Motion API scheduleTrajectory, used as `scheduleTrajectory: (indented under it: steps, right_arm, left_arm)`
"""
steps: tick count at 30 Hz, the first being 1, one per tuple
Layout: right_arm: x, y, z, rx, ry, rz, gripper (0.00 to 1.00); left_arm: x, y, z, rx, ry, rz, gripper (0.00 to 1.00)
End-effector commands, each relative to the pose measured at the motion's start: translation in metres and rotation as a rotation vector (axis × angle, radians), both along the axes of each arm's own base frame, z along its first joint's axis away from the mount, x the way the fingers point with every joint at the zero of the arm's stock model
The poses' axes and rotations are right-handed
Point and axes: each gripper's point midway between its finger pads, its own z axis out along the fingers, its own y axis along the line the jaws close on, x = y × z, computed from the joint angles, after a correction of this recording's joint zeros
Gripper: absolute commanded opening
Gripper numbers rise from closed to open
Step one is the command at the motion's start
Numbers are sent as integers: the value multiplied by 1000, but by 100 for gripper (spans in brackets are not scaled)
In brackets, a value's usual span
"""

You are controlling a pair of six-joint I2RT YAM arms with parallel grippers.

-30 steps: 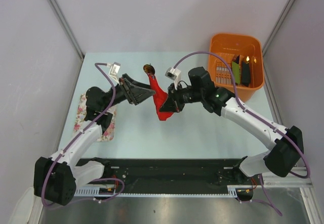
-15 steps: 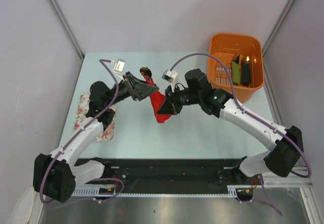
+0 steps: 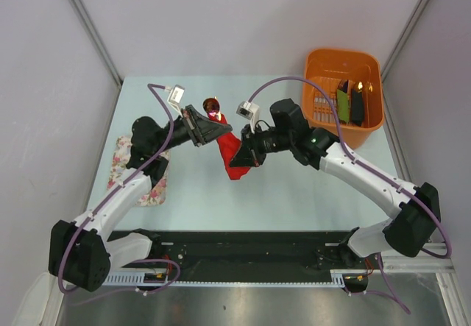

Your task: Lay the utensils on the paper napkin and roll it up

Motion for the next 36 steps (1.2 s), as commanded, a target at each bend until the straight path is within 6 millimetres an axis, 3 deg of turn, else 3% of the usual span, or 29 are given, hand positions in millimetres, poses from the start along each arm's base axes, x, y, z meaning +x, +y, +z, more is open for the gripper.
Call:
scheduleTrajectory:
  steps: [1, 3, 4, 5, 8, 9, 13, 17, 22, 30, 36]
  right_arm:
    - [0, 6, 44, 145, -54, 42, 0]
    - [-3, 6, 47, 155, -51, 57, 1]
    - [-3, 6, 48, 158, -48, 59, 8]
    - [-4, 5, 49, 164, -45, 68, 27]
    - [1, -1, 53, 169, -39, 53, 53]
    - [2, -3, 55, 170, -42, 47, 56]
    - [10, -17, 62, 165, -43, 17, 58]
    - [13, -32, 65, 153, -37, 1, 53]
    - [1, -45, 67, 129, -30, 35, 53]
    - [-24, -46, 72, 136, 14, 100, 61]
    - [-22, -44, 52, 61, -29, 91, 55]
  left_arm:
    - [-5, -1, 7, -49, -14, -45, 0]
    - [-7, -1, 8, -68, 5, -59, 0]
    - [-9, -1, 9, -71, -3, -66, 0]
    - [-9, -1, 9, -71, -2, -71, 0]
    - [-11, 0, 11, -75, -6, -76, 0]
    - [-11, 0, 12, -77, -5, -76, 0]
    - [-14, 2, 13, -74, -10, -78, 0]
    - [-17, 4, 12, -70, -11, -82, 0]
    - [-15, 10, 13, -67, -18, -67, 0]
    - [-15, 11, 11, -59, -22, -57, 0]
    - [-17, 11, 14, -60, -28, -62, 0]
